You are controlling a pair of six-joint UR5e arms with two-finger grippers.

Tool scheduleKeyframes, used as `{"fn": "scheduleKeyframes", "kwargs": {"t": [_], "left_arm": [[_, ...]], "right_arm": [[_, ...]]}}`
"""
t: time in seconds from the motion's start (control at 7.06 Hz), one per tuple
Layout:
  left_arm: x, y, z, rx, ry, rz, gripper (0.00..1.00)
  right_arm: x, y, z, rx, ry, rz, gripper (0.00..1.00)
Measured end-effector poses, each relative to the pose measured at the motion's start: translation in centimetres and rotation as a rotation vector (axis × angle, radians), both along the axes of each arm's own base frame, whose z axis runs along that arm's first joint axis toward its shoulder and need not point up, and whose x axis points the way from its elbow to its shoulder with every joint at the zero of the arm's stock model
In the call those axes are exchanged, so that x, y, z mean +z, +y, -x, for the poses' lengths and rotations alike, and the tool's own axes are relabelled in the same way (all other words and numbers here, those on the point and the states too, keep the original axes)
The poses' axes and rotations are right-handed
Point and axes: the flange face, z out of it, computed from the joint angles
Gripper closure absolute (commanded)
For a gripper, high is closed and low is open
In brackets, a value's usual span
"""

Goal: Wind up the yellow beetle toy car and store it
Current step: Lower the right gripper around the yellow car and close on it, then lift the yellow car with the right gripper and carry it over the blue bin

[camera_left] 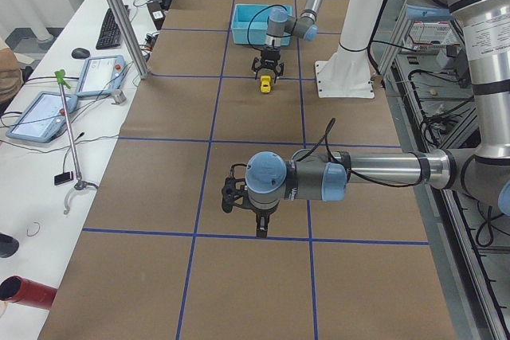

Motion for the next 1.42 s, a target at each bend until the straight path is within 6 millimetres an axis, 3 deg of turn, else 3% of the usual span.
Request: {"fn": "scheduleKeyframes", "kwargs": {"t": [0.28, 0.42, 0.85, 0.99, 1.27, 1.42], "left_arm": [[0.0, 0.0, 0.0, 0.0, 0.0, 0.001, 0.0], [0.0, 0.0, 0.0, 0.0, 0.0, 0.002, 0.0], [0.0, 0.0, 0.0, 0.0, 0.0, 0.001, 0.0], [0.0, 0.0, 0.0, 0.0, 0.0, 0.001, 0.0], [0.0, 0.0, 0.0, 0.0, 0.0, 0.002, 0.0], [0.0, 0.0, 0.0, 0.0, 0.0, 0.002, 0.0]], "right_arm": [[0.0, 0.3, 0.2, 0.008, -0.008, 0.031, 0.78], [0.0, 0.4, 0.3, 0.009, -0.009, 0.036, 1.0], [-0.4, 0.9, 0.1, 0.021, -0.034, 0.113, 1.0], [-1.7, 0.9, -0.7, 0.016, -0.062, 0.14, 1.0], [-6.0, -0.5, -5.4, 0.004, -0.104, 0.165, 1.0], [-7.7, -2.4, -9.5, 0.003, -0.112, 0.182, 1.0]]}}
